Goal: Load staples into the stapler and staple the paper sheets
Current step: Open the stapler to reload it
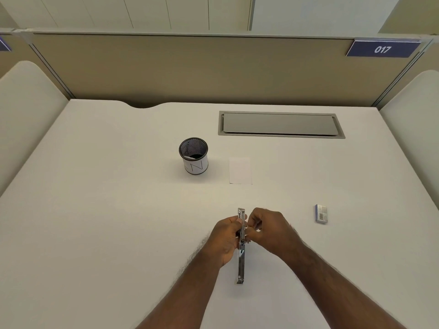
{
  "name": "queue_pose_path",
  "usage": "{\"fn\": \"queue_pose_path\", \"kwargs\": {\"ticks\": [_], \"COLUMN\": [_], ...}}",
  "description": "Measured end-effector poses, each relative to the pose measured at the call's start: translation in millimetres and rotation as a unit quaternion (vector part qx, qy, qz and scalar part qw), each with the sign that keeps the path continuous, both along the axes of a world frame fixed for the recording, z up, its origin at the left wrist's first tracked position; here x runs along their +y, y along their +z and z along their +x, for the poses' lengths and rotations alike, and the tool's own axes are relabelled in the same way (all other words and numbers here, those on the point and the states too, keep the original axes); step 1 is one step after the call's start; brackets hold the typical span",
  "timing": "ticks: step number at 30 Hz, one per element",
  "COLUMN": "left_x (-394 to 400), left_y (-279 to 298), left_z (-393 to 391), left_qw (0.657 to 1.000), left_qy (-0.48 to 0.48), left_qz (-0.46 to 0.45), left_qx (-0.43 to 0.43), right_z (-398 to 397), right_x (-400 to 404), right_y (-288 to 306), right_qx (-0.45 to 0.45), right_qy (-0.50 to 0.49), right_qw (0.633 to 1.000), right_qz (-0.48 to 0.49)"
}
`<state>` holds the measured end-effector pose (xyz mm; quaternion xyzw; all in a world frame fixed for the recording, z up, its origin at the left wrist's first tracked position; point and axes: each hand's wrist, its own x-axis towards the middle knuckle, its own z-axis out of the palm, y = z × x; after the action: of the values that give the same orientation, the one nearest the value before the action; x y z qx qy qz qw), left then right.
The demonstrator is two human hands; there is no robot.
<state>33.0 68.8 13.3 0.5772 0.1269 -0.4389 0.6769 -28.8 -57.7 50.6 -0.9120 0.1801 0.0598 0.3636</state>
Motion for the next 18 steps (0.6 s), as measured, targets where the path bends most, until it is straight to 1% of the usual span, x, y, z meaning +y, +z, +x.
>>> {"fn": "queue_pose_path", "kwargs": {"ticks": [2,6,10,14,18], "left_x": [0.3,-0.6,-4.1,-8.9,-13.6], "left_y": [-3.6,-10.2,-19.0,-18.4,-15.9], "left_z": [2.1,7.4,14.2,18.2,22.1], "left_qw": [0.999,0.994,0.983,0.957,0.909], "left_qy": [-0.01,-0.01,-0.028,-0.081,-0.145], "left_qz": [0.029,0.079,0.132,0.191,0.274], "left_qx": [-0.03,-0.073,-0.124,-0.204,-0.279], "right_z": [-0.4,-0.2,-2.3,-2.8,-3.5], "right_x": [-1.3,-5.5,-4.0,-2.7,-1.8], "right_y": [-4.7,-15.3,-19.8,-26.6,-34.8], "right_qx": [0.0,0.028,0.015,0.021,0.009], "right_qy": [-0.014,-0.034,-0.06,-0.11,-0.177], "right_qw": [1.0,0.999,0.996,0.988,0.966], "right_qz": [0.021,0.028,0.061,0.105,0.187]}}
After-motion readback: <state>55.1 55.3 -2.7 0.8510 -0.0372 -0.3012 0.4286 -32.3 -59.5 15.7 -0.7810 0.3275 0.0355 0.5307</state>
